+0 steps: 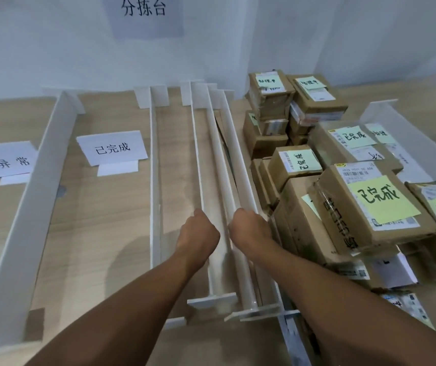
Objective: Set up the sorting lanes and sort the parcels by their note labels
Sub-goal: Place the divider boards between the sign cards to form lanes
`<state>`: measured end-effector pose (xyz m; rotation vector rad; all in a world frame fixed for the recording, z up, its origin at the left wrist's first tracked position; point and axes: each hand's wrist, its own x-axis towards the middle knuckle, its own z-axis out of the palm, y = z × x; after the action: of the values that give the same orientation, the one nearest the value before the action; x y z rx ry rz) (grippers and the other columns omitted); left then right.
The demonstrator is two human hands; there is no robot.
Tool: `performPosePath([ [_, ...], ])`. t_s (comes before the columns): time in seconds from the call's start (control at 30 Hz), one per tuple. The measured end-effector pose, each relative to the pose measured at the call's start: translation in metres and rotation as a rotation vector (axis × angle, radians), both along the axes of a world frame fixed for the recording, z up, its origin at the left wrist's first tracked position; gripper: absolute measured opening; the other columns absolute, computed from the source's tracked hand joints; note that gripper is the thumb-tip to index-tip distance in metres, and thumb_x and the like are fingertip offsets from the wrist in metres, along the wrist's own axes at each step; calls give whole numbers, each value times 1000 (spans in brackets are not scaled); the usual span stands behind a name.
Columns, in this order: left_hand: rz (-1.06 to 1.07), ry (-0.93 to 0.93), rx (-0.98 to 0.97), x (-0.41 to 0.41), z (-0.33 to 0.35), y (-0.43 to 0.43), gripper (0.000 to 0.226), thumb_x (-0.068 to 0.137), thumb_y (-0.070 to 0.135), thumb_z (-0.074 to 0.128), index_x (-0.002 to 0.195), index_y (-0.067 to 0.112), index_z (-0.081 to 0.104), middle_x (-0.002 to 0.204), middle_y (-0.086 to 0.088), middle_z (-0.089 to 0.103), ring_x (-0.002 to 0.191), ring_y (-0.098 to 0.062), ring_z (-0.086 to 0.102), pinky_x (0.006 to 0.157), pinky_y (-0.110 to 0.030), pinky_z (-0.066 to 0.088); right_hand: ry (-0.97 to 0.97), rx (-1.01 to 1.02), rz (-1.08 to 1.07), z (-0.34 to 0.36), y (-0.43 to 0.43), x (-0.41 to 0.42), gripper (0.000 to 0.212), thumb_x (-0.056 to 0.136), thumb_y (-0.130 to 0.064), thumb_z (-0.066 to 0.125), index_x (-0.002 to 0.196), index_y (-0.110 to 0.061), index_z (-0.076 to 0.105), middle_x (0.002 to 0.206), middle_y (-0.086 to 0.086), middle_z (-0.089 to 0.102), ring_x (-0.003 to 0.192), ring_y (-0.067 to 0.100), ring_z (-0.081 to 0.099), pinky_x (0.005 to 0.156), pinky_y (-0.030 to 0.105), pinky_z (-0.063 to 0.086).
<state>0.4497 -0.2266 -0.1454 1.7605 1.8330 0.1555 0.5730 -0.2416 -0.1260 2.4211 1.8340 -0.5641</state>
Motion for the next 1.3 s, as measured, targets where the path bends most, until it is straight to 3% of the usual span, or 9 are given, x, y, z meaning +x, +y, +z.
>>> performPosePath([
  [0.13, 40, -76, 39, -20, 48, 8, 12, 90, 6, 47, 102, 8, 47, 105, -17, 62, 80, -28, 55, 67, -32, 43, -23, 19, 35, 38, 2, 2, 14, 98, -11, 51, 92, -12, 63, 75, 0, 50, 68, 18, 52, 53, 29, 41],
  [0.27, 82, -76, 126, -50, 98, 19, 10, 89, 11, 47, 99, 9, 47, 103, -20, 62, 82, -33, 50, 73, -33, 41, 121, 126, -16, 82, 11, 2, 15, 98, -20, 54, 88, -13, 62, 86, 5, 63, 78, 24, 65, 72, 39, 60],
  [0.4, 128, -35, 160, -84, 134, 25, 23, 92, 16, 45, 113, 8, 51, 109, -16, 59, 90, -32, 51, 72, -32, 41, 201, 186, -11, 115, 23, -14, 18, 97, -20, 57, 80, -15, 59, 86, 6, 65, 79, 24, 66, 72, 36, 60],
  [0.5, 153, -12, 223, -112, 150, 19, 15, 93, 17, 44, 106, 9, 48, 104, -15, 59, 90, -33, 53, 71, -34, 42, 210, 196, 11, 128, 30, -35, 18, 97, -20, 57, 80, -14, 57, 88, 7, 63, 83, 27, 67, 72, 35, 58],
  [0.6, 156, -4, 280, -138, 156, 13, 10, 94, 15, 44, 98, 6, 46, 103, -20, 60, 88, -36, 54, 73, -36, 43, 200, 184, 17, 130, 31, -51, 15, 96, -21, 57, 83, -13, 56, 87, 6, 61, 81, 26, 65, 67, 32, 54],
  [0.73, 142, 1, 275, -159, 158, 9, 18, 96, 15, 43, 107, 4, 51, 106, -16, 61, 93, -36, 59, 78, -39, 49, 150, 186, -1, 126, 27, -54, 23, 92, -19, 56, 72, -17, 46, 77, 3, 55, 66, 18, 55, 52, 26, 39],
  [0.83, 140, 0, 262, -166, 153, 7, 12, 96, 14, 43, 103, 6, 48, 99, -12, 58, 90, -34, 58, 76, -39, 51, 145, 195, -17, 123, 24, -56, 27, 93, -21, 57, 70, -18, 44, 73, 2, 53, 62, 16, 53, 48, 24, 34],
  [1.0, 139, -4, 236, -167, 145, 6, 12, 94, 15, 43, 101, 8, 49, 96, -9, 55, 87, -33, 56, 73, -37, 48, 224, 179, -58, 119, 21, -58, 27, 93, -22, 56, 72, -7, 48, 71, 5, 50, 60, 19, 51, 53, 25, 37],
  [1.3, 106, -17, 187, -158, 137, 6, 15, 92, 18, 42, 102, 10, 50, 99, -9, 58, 90, -32, 58, 77, -39, 52, 319, 189, -139, 121, 25, -43, 28, 94, -22, 57, 72, -9, 46, 68, 5, 47, 57, 18, 47, 49, 24, 33],
])
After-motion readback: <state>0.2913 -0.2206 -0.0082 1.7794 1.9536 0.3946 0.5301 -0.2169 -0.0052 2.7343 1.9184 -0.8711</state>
